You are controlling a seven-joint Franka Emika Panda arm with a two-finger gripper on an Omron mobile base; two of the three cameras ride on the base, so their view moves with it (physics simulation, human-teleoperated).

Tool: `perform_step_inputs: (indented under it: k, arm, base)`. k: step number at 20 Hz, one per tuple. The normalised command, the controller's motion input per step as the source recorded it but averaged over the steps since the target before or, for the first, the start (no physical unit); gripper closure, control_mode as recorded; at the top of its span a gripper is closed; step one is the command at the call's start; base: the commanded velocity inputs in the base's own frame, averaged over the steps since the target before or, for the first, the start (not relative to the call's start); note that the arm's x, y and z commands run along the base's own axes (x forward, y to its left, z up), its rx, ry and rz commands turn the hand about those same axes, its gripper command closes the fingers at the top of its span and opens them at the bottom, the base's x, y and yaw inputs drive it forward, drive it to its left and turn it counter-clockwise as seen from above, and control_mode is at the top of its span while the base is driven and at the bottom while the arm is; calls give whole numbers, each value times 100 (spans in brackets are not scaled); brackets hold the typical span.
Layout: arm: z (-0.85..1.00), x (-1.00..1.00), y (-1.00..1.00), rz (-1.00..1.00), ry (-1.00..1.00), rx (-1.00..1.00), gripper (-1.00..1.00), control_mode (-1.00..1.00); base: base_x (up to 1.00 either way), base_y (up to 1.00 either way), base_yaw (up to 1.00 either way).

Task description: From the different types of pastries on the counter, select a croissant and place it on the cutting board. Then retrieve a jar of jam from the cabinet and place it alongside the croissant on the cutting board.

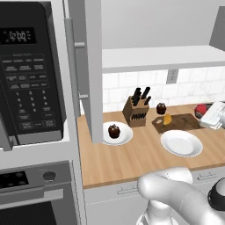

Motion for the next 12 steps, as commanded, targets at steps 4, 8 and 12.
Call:
perform_step_inputs:
  k: [4,8,12]
  arm:
    - [-63,54,-36,28,20,16,100,-100]
    - [-9,19,0,10,4,15,100,-100]
    - [-32,87,-49,22,1,29,100,-100]
  base:
    - [0,0,0]
    - [0,0,0]
    - [0,0,0]
